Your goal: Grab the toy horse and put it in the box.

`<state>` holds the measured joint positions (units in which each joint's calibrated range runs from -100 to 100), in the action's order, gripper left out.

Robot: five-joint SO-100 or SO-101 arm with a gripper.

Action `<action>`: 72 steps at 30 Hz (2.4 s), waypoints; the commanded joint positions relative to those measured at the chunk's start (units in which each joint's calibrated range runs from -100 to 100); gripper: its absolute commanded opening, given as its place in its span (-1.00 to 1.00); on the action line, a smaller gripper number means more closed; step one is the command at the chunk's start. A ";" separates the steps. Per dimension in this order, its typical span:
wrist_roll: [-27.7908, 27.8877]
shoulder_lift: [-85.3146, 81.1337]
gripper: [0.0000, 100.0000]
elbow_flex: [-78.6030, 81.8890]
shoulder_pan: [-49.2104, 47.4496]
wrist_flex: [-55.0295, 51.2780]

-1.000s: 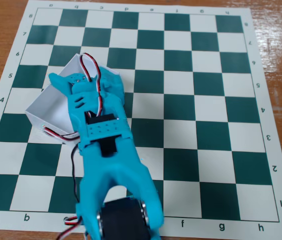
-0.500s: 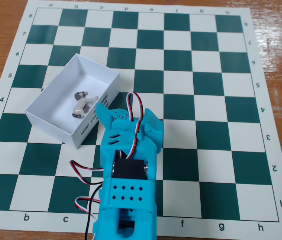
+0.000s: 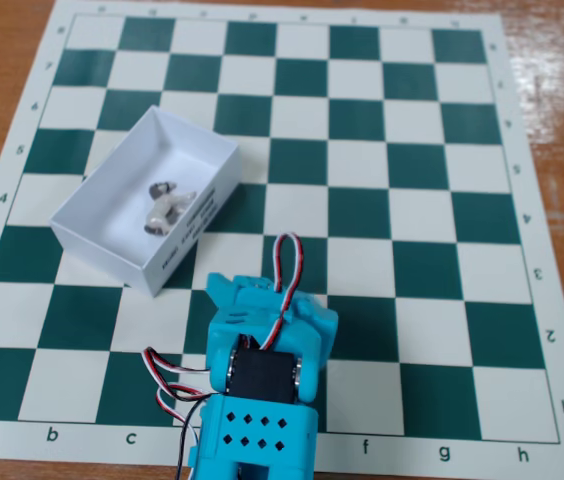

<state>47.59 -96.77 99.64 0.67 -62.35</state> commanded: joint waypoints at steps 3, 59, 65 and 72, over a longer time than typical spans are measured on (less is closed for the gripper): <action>-0.34 -2.70 -0.22 0.36 0.18 -9.75; -1.02 -2.79 -0.22 0.36 -3.53 -13.23; -1.02 -2.79 -0.22 0.36 -3.60 -13.23; -1.02 -2.79 -0.22 0.36 -3.60 -13.23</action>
<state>46.50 -99.15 99.64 -2.54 -75.39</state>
